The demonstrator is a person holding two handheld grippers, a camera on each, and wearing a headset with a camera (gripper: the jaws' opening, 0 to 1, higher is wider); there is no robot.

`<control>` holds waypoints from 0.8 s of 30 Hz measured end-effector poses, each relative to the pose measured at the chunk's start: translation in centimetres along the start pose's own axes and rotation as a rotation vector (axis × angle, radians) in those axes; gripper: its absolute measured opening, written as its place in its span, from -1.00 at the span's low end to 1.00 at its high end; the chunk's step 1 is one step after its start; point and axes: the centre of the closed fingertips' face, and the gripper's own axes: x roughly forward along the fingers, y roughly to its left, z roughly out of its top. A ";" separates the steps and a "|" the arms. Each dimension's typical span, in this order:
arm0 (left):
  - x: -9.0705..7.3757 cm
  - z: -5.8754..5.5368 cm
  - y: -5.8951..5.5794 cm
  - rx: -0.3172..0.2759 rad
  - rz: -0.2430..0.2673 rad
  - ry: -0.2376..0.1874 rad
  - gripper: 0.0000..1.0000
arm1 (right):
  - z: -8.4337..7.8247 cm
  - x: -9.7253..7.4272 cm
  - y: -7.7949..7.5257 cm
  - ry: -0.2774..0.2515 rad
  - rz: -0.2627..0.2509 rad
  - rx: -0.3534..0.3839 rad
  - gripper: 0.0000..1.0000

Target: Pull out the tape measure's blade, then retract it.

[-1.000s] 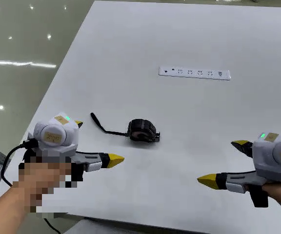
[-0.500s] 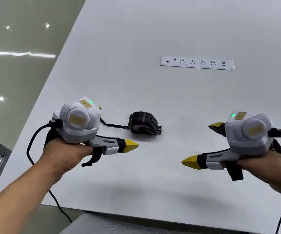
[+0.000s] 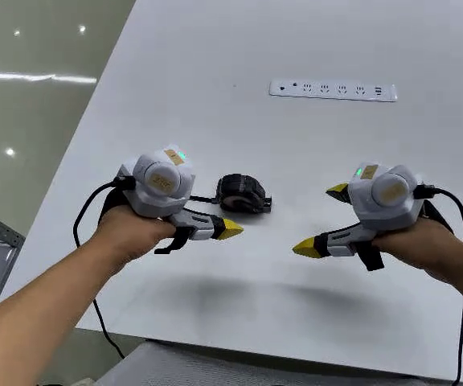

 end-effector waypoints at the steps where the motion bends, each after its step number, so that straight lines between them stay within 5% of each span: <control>1: 0.2 0.0 0.1 0.007 0.000 0.003 0.76 | -0.2 0.4 -0.3 0.005 0.004 -0.003 0.54; 24: 4.9 0.2 1.0 0.260 -0.080 0.094 0.46 | 0.7 5.5 -1.3 0.017 0.078 -0.174 0.12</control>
